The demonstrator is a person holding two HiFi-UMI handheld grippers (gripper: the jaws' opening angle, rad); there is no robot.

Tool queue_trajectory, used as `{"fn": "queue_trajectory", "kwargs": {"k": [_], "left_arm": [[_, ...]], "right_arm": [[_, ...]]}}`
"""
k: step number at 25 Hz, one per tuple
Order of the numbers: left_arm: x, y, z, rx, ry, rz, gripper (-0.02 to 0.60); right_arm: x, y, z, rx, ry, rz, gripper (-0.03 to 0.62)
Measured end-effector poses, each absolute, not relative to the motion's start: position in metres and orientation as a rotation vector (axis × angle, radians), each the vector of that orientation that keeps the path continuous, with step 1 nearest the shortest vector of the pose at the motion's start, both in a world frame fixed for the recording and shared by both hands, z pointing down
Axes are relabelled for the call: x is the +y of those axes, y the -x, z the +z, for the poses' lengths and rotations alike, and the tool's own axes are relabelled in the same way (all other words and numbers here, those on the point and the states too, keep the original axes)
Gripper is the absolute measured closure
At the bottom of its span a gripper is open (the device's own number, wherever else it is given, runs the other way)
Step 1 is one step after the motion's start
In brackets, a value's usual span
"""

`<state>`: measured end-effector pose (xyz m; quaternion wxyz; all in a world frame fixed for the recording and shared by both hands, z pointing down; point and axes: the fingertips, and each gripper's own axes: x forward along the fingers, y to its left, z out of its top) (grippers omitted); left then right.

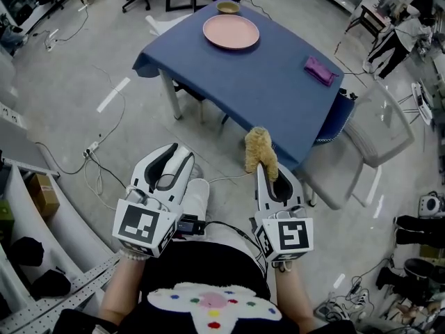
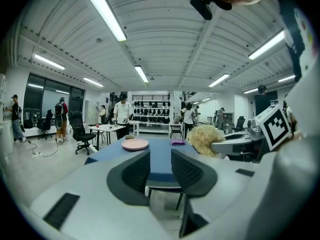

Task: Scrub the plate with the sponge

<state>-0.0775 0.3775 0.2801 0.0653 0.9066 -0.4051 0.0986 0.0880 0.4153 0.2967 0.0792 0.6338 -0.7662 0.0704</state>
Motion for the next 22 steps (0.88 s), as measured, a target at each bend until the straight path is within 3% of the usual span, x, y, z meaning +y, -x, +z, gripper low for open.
{"fn": "queue_trajectory", "kwargs": {"k": [22], "left_arm": [[0.198,0.048,0.299,-1.041,-2.778,0.282,0.454]], "right_arm": [[0.262,-0.111,0.303,-2.131,-2.033,0.230,0.533]]}}
